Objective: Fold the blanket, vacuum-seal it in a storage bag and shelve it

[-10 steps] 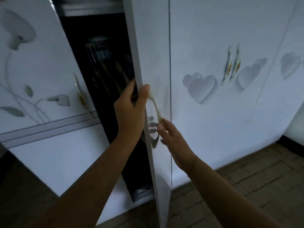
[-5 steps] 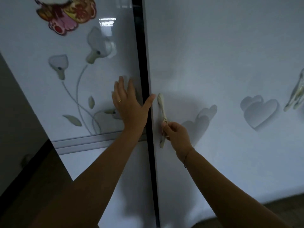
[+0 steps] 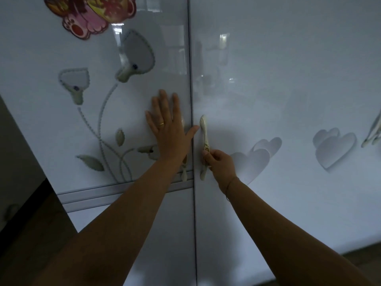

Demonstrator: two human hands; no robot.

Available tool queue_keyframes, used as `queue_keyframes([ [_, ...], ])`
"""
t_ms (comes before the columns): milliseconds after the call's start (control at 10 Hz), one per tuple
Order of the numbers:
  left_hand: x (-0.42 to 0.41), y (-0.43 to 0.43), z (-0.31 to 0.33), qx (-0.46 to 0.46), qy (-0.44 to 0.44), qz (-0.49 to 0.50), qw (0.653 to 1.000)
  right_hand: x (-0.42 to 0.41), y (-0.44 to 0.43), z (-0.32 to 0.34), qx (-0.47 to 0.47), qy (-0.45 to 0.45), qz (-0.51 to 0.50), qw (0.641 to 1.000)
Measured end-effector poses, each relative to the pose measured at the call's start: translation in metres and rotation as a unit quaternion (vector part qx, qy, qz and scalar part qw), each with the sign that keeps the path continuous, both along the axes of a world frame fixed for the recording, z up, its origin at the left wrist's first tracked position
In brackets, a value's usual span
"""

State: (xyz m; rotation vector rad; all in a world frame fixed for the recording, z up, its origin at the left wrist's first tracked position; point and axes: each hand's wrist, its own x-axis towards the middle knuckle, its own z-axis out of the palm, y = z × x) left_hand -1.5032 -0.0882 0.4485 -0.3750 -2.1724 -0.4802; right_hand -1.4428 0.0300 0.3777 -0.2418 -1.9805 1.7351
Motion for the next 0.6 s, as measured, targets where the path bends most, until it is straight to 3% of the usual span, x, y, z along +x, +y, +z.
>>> queue_keyframes([
  [200, -0.005, 0.005, -0.002, -0.006, 0.02, 0.038, 0.999, -0.01, 0.0, -0.002, 0.012, 0.009, -0.004, 1.0],
  [400, -0.006, 0.004, -0.005, -0.004, 0.029, 0.024, 0.999, 0.014, 0.008, -0.009, -0.021, -0.039, 0.007, 0.999],
  [500, 0.006, 0.005, -0.023, 0.068, 0.041, -0.019, 0.997, 0.074, 0.027, -0.04, -0.02, -0.102, 0.026, 0.994],
  [600, 0.047, 0.0, -0.087, 0.075, 0.072, -0.084, 0.991, 0.151, 0.049, -0.086, -0.044, -0.123, -0.025, 0.991],
])
